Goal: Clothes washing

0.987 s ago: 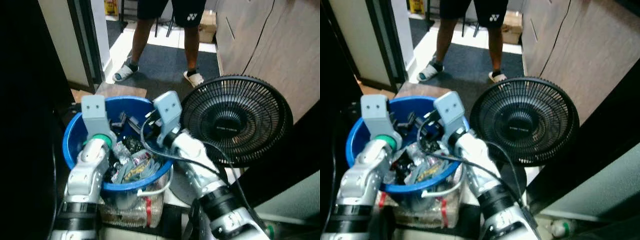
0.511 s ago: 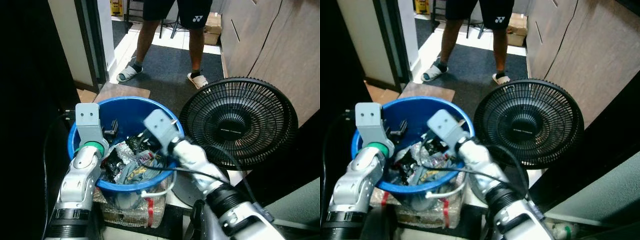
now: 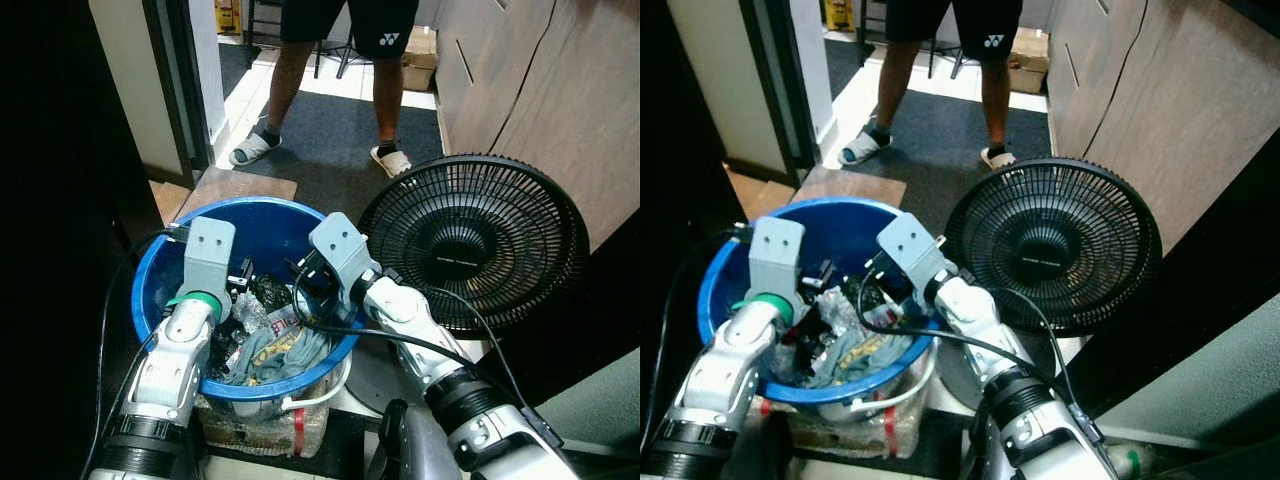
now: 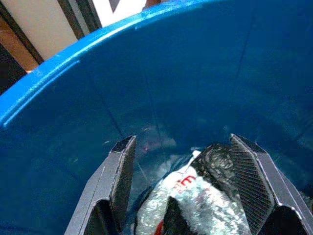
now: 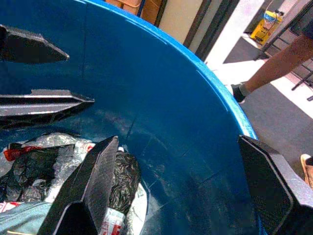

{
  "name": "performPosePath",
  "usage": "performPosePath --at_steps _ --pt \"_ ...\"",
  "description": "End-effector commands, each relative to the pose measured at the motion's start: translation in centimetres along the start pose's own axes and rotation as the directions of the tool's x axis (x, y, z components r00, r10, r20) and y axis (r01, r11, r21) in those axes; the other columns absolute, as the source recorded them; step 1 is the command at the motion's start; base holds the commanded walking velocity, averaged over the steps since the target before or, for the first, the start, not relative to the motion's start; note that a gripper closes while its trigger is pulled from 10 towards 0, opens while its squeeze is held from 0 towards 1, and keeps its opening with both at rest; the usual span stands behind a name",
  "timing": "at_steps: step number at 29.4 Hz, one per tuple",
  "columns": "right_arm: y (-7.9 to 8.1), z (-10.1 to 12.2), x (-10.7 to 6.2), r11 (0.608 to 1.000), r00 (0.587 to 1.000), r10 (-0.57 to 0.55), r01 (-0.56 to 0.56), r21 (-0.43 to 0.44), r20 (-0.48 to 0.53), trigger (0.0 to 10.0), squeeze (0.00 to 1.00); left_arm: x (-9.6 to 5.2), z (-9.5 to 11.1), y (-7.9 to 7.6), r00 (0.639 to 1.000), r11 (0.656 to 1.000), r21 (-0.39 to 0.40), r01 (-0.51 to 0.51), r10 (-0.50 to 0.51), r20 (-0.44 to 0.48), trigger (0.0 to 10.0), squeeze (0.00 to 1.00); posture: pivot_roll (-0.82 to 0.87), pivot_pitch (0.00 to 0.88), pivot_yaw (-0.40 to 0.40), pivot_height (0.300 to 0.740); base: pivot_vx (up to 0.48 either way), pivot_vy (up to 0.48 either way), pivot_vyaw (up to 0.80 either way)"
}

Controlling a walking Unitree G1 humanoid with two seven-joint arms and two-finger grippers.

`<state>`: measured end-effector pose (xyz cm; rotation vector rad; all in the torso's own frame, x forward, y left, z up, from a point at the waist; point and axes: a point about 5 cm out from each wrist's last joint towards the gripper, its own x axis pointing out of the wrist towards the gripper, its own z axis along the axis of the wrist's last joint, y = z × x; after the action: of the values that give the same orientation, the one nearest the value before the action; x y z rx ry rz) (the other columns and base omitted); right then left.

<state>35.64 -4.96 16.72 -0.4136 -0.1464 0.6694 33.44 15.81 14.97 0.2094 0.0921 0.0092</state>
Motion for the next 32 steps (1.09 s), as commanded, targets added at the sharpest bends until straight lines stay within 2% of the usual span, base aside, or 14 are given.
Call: performPosePath --at_steps 1,4,8,10,14,16,17,21,22,23,25,27,30,32 --pt "0.0 -1.6 -0.6 0.999 0.998 -0.004 0.007 0.046 -0.056 10.0 0.00 -0.2 -1.6 0.1 0.998 1.000 0.027 0.002 -0.001 -0.057 10.0 0.00 0.12 0.083 -0.030 0.300 0.000 0.000 0.00" --pt "-1.6 -0.7 -0.6 0.998 0.999 -0.030 0.032 0.059 -0.037 10.0 0.00 -0.3 -2.2 0.4 0.997 0.999 0.045 -0.008 0.011 -0.074 10.0 0.00 0.12 0.084 -0.027 0.300 0.000 0.000 0.00" --pt "-2.1 -0.2 -1.0 0.996 1.000 -0.022 0.023 0.088 -0.002 10.0 0.00 -0.3 -2.2 0.2 0.997 0.999 0.041 -0.008 0.011 -0.074 10.0 0.00 0.12 0.084 -0.027 0.300 0.000 0.000 0.00" --pt "-2.1 0.1 -1.3 0.994 0.999 -0.018 0.014 0.112 0.035 10.0 0.00 -0.2 -2.3 0.0 0.997 0.999 0.049 -0.006 0.010 -0.073 10.0 0.00 0.12 0.084 -0.027 0.300 0.000 0.000 0.00" --pt "0.4 -0.4 -1.8 0.991 0.999 0.019 -0.025 0.130 0.049 10.0 0.00 -0.2 -2.5 0.1 0.997 0.999 0.050 -0.015 0.019 -0.076 10.0 0.00 0.12 0.088 -0.029 0.300 0.000 0.000 0.00" --pt "0.4 -0.4 -1.8 0.991 0.999 0.019 -0.025 0.130 0.049 10.0 0.00 -0.2 -2.5 0.1 0.997 0.999 0.050 -0.015 0.019 -0.076 10.0 0.00 0.12 0.088 -0.029 0.300 0.000 0.000 0.00" --pt "1.5 0.0 -2.0 0.987 0.995 0.040 -0.053 0.149 0.092 10.0 0.00 0.1 -1.5 0.0 0.998 1.000 0.013 -0.017 0.017 -0.055 10.0 0.00 0.12 0.088 -0.029 0.300 0.000 0.000 0.00" --pt "1.7 0.2 -2.1 0.986 0.993 0.045 -0.062 0.155 0.107 10.0 0.00 0.3 -1.2 -0.1 0.999 1.000 0.000 -0.015 0.015 -0.048 10.0 0.00 0.12 0.088 -0.029 0.300 0.000 0.000 0.00" --pt "1.8 0.7 -2.0 0.986 0.991 0.037 -0.058 0.158 0.131 10.0 0.00 0.6 -0.1 -0.5 1.000 0.999 -0.037 -0.008 0.007 -0.021 10.0 0.00 0.12 0.089 -0.025 0.300 0.000 0.000 0.00" --pt "1.8 0.7 -2.0 0.986 0.991 0.037 -0.058 0.158 0.131 10.0 0.00 0.6 -0.1 -0.5 1.000 0.999 -0.037 -0.008 0.007 -0.021 10.0 0.00 0.12 0.089 -0.025 0.300 0.000 0.000 0.00" --pt "1.8 1.2 -1.9 0.985 0.988 0.030 -0.055 0.163 0.150 10.0 0.00 0.9 1.0 -0.8 1.000 0.998 -0.067 0.001 -0.001 0.004 10.0 0.00 0.12 0.089 -0.025 0.300 0.000 0.000 0.00" --pt "1.3 2.6 -1.6 0.984 0.977 -0.030 -0.009 0.180 0.213 10.0 0.00 1.5 3.3 -1.8 0.998 0.994 -0.106 0.034 -0.027 0.064 10.0 0.00 0.11 0.088 -0.021 0.300 0.000 0.000 0.00" --pt "1.0 3.5 -1.5 0.985 0.969 -0.057 0.015 0.173 0.240 10.0 0.00 1.7 4.0 -2.3 0.996 0.993 -0.104 0.051 -0.042 0.081 10.0 0.00 0.11 0.087 -0.020 0.300 0.000 0.000 0.00" --pt "0.4 5.1 -1.5 0.990 0.955 -0.084 0.047 0.132 0.286 10.0 0.00 1.9 4.9 -3.3 0.991 0.991 -0.106 0.087 -0.075 0.111 10.0 0.00 0.10 0.085 -0.013 0.300 0.000 0.000 0.00"
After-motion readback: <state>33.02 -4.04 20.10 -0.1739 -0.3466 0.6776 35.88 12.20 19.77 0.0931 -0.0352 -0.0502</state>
